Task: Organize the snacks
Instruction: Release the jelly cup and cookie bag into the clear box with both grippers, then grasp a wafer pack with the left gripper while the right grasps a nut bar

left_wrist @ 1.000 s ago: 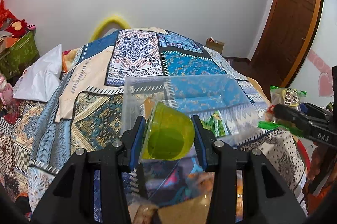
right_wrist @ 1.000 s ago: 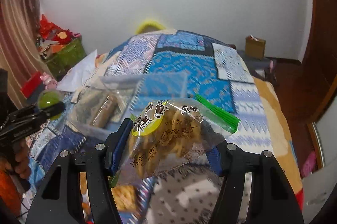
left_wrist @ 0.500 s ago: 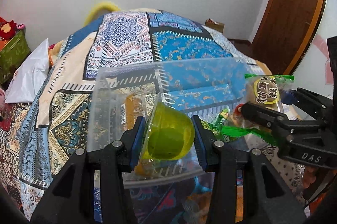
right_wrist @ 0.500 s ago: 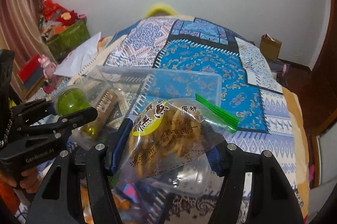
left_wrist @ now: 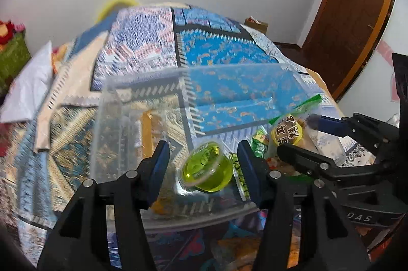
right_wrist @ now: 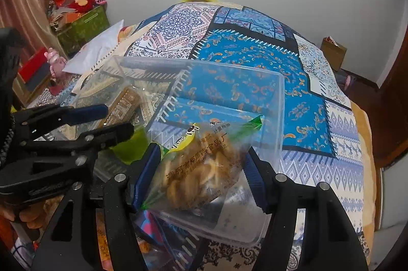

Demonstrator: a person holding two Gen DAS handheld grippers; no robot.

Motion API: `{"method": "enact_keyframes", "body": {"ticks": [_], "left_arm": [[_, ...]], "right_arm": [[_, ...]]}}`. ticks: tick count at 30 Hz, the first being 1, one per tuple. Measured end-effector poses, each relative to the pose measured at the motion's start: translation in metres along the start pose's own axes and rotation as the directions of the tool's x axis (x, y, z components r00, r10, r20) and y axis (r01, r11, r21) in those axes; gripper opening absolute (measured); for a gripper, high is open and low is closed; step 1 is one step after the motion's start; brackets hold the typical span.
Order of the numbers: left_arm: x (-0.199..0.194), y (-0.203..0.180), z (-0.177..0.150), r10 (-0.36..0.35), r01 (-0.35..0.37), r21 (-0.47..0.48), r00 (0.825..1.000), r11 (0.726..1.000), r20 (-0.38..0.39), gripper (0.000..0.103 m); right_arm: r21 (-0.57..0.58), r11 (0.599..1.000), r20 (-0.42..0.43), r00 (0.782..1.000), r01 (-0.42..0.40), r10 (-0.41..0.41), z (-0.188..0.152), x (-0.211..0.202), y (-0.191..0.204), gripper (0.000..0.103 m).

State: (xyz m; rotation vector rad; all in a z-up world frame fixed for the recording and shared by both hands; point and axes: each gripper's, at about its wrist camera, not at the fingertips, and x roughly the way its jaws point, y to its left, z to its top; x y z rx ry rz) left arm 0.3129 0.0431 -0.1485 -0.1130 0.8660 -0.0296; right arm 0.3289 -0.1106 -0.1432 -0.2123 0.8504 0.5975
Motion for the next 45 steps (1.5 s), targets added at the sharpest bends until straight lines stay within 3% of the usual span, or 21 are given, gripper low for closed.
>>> {"method": "enact_keyframes", "body": {"ticks": [7,11,19,26,34,45], "left_arm": [[-0.043,0.001,0.0,0.014,-0.015,0.018,0.998,1.0,0.068,0.058],[-0.07,0.007,-0.004,0.026,-0.027,0.01,0.995,1.0,0.101,0.061],[-0.119,0.025,-0.034,0.086,-0.089,0.024,0.988,0.996,0.128,0.069],[-0.125,0.052,-0.077,0.113,-0.112,-0.025,0.992,0.993,0.051,0.069],[-0.103,0.065,-0.129,0.106,-0.11,-0.047,0.991,0.993,-0.087,0.069],[-0.076,0.073,-0.16,0.077,-0.094,-0.095,0.983,0.991,-0.169,0.069]], "right_arm": [[0.023,1.0,0.043,0.999,0.0,-0.001,-0.003,-0.028,-0.002,0.067],[0.027,1.0,0.094,0.995,0.009,-0.011,-0.003,-0.056,0.001,0.075],[0.002,1.0,0.155,0.988,0.0,0.0,-0.016,-0.097,0.019,0.084],[-0.011,1.0,0.114,0.993,-0.01,0.012,-0.044,-0.101,0.034,0.084],[0.001,1.0,0.013,1.0,-0.02,0.02,-0.08,-0.082,0.046,0.084],[0.051,0.996,-0.104,0.992,-0.071,0.076,-0.099,-0.046,0.047,0.084]]}}
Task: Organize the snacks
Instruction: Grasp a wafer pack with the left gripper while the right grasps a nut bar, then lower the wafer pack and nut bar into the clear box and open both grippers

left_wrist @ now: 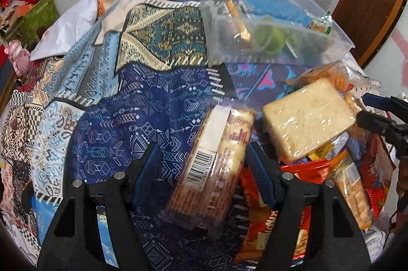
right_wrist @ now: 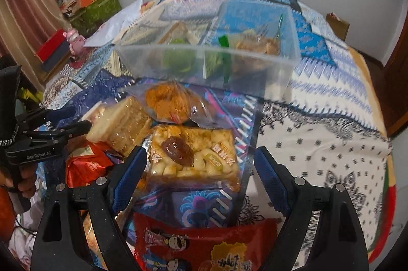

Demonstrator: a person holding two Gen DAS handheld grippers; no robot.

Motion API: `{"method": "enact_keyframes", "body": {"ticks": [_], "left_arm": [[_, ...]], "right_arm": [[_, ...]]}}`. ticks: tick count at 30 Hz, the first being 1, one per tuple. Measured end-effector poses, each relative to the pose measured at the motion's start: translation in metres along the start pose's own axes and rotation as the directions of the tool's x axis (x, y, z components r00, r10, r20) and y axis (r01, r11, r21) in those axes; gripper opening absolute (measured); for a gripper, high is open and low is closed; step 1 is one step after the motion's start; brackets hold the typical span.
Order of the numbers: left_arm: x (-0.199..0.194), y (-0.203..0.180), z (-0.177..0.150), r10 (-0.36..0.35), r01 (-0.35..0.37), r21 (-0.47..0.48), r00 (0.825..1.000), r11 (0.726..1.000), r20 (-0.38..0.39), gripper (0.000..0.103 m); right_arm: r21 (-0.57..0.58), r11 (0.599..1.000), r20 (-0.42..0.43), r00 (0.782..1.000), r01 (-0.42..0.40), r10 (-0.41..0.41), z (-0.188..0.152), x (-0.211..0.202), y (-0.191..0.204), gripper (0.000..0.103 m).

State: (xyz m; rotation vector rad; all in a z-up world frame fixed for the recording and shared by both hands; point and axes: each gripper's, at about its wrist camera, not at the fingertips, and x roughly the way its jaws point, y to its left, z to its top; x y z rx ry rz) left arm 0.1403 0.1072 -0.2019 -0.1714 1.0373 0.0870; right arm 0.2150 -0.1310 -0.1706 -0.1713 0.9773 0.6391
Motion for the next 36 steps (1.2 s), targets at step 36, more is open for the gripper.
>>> {"method": "enact_keyframes", "body": {"ticks": [36], "left_arm": [[-0.065,-0.019,0.035,-0.024,0.018,0.024,0.963,1.0,0.268,0.045]], "right_arm": [[0.102,0.995,0.148,0.988,0.02,-0.035,0.005,-0.048,-0.035,0.071]]}}
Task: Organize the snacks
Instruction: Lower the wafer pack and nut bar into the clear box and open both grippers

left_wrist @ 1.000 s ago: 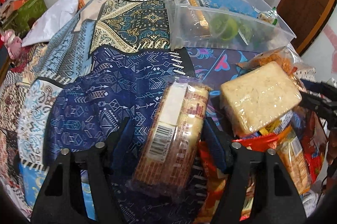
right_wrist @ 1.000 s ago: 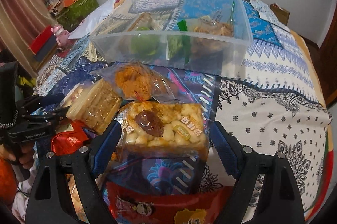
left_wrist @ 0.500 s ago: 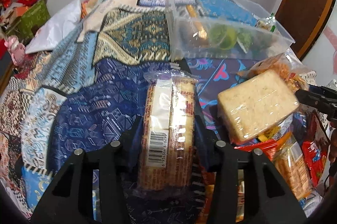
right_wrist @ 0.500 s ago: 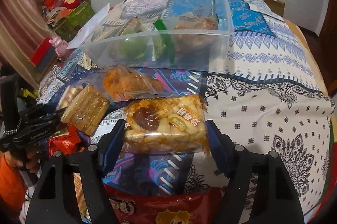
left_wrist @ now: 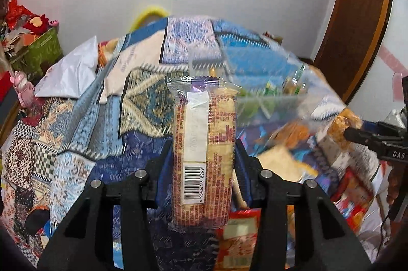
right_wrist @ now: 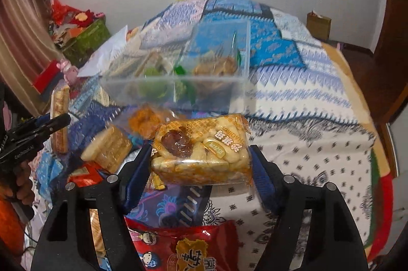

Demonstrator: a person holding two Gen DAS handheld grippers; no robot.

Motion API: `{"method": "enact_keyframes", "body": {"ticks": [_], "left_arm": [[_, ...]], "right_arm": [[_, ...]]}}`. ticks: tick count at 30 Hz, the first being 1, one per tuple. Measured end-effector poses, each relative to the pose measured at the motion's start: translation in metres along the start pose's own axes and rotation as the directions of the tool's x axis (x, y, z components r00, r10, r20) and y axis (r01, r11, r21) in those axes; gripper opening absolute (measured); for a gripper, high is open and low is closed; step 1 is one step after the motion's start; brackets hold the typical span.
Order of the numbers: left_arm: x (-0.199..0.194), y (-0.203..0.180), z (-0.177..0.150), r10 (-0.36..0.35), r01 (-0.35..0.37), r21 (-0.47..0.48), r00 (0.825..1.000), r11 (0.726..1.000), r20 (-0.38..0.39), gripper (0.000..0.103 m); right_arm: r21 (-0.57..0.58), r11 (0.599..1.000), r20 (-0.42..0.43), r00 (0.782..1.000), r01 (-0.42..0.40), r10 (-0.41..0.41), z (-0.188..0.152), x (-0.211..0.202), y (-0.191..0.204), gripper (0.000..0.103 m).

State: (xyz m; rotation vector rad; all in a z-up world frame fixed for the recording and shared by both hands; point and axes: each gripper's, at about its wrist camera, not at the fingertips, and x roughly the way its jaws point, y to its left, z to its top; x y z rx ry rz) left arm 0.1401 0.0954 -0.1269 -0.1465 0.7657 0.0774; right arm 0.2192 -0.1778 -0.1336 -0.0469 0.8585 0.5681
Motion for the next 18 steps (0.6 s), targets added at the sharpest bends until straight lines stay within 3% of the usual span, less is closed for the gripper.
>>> {"method": "enact_keyframes", "body": {"ticks": [8,18], "left_arm": [[-0.006,-0.015,0.041,-0.036,0.038,-0.015,0.995,0.999,0.091,0.045],[0.011,-0.033,0.086,-0.061,0.062,-0.001,0.988,0.998,0.142,0.045]], "right_arm": [[-0.01,1.0,0.115,0.993,-0.002,0.003,0.031,-0.021,0.005,0.071],[-0.038,0.999,0.179,0.983,-0.034,0.041,0.068,-0.012,0.016,0.071]]}}
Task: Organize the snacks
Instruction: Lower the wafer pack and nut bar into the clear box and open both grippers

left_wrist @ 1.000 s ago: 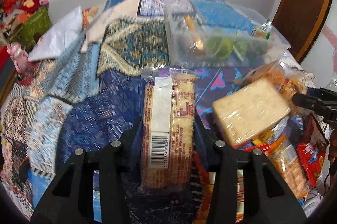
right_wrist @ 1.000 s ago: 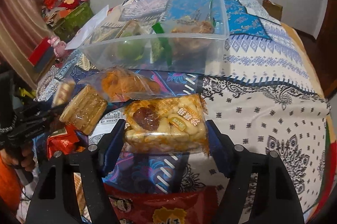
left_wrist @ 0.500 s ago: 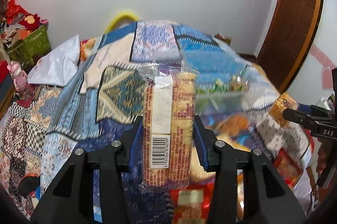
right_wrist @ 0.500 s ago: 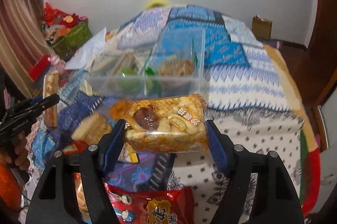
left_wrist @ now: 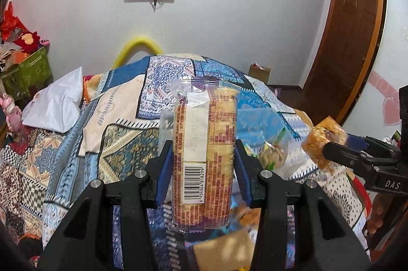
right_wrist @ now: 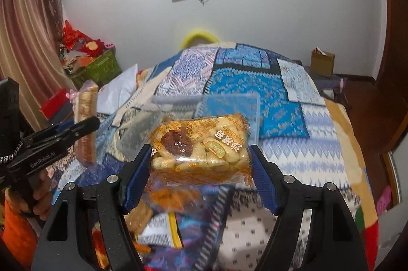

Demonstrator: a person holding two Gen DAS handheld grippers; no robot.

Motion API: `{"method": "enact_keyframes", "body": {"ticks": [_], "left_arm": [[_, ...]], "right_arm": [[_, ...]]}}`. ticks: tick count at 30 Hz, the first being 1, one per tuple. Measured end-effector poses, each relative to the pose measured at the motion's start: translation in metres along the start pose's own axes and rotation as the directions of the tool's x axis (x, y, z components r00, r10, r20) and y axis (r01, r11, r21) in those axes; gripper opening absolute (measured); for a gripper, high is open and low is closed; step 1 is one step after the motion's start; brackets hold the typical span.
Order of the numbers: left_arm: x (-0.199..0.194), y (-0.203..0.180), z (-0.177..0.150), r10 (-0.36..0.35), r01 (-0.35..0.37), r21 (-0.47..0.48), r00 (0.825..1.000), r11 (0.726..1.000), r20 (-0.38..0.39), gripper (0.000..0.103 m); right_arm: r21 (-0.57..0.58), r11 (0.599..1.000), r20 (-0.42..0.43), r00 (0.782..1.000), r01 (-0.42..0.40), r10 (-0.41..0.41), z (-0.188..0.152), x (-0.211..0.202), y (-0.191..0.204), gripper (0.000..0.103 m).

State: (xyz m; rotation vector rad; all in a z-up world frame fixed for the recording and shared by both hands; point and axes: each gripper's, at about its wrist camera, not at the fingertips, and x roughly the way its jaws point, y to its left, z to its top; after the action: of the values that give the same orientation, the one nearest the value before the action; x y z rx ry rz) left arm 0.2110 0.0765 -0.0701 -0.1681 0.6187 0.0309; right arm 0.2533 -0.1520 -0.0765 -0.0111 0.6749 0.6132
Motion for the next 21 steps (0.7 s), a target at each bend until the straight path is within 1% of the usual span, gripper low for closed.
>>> {"method": "enact_keyframes", "body": {"ticks": [7,12,16,21], "left_arm": [[0.031,-0.002,0.01,0.018,-0.018,0.0,1.0,1.0,-0.026,0.045],[0.061,0.001,0.009,0.044,-0.044,0.005,0.997,0.999,-0.067,0.045],[0.083,0.008,0.004,0.058,-0.059,0.0,0.992,0.998,-0.11,0.045],[0.098,0.014,0.001,0.068,-0.069,-0.007,0.989,0.998,-0.133,0.045]], "right_arm": [[-0.022,0.999,-0.01,1.0,-0.028,0.028,0.018,0.025,0.005,0.071],[-0.025,0.998,-0.072,0.996,-0.059,0.057,0.024,0.057,0.006,0.071],[-0.037,0.998,-0.124,0.991,-0.056,0.052,0.024,0.081,0.006,0.071],[-0.047,0.998,-0.167,0.985,-0.051,0.042,0.022,0.102,0.004,0.071]]}}
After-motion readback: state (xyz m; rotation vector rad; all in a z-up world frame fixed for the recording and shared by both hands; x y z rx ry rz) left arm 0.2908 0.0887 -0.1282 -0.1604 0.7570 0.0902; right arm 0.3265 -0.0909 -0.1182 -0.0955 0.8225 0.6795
